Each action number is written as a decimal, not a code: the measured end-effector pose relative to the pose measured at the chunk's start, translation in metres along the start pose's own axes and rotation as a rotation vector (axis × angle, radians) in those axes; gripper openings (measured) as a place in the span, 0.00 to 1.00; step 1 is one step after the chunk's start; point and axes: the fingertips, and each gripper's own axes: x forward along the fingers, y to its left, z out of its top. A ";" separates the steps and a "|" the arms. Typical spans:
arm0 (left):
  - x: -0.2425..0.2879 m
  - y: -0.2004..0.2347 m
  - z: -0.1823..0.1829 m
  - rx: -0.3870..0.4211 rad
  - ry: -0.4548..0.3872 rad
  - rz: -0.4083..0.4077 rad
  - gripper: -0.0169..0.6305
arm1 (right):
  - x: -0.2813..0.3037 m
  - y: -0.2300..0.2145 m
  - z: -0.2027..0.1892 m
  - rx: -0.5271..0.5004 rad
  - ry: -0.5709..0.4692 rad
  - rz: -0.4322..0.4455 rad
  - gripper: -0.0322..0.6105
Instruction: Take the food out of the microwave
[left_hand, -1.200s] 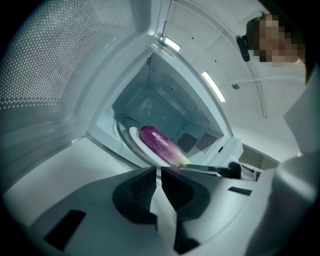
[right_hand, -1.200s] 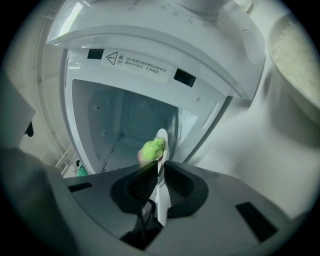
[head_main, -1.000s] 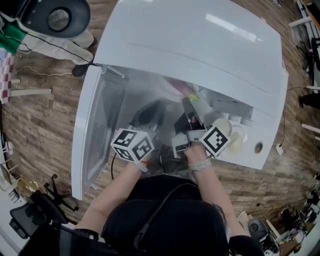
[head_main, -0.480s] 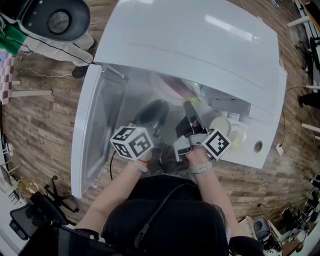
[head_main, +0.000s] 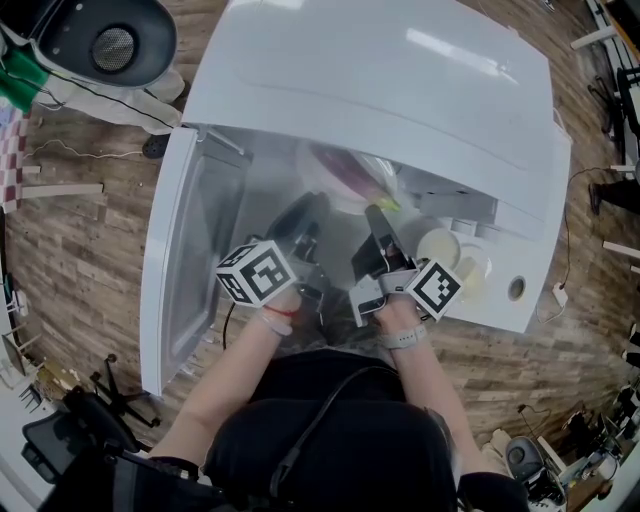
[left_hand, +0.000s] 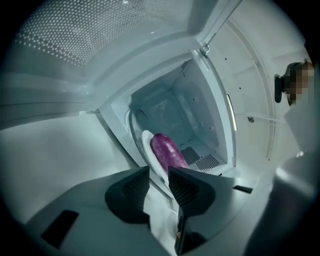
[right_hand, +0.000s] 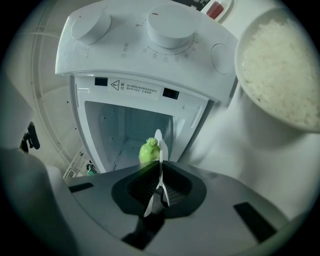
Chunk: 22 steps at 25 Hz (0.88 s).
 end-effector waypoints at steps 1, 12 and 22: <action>0.000 0.002 0.002 -0.007 -0.004 0.003 0.19 | -0.001 -0.001 -0.001 0.000 0.005 -0.001 0.11; 0.000 0.015 0.007 -0.041 -0.003 0.037 0.19 | -0.012 -0.010 -0.006 0.007 0.044 -0.021 0.10; -0.001 0.015 -0.007 -0.053 0.047 0.039 0.19 | -0.013 -0.013 -0.008 0.006 0.051 -0.025 0.10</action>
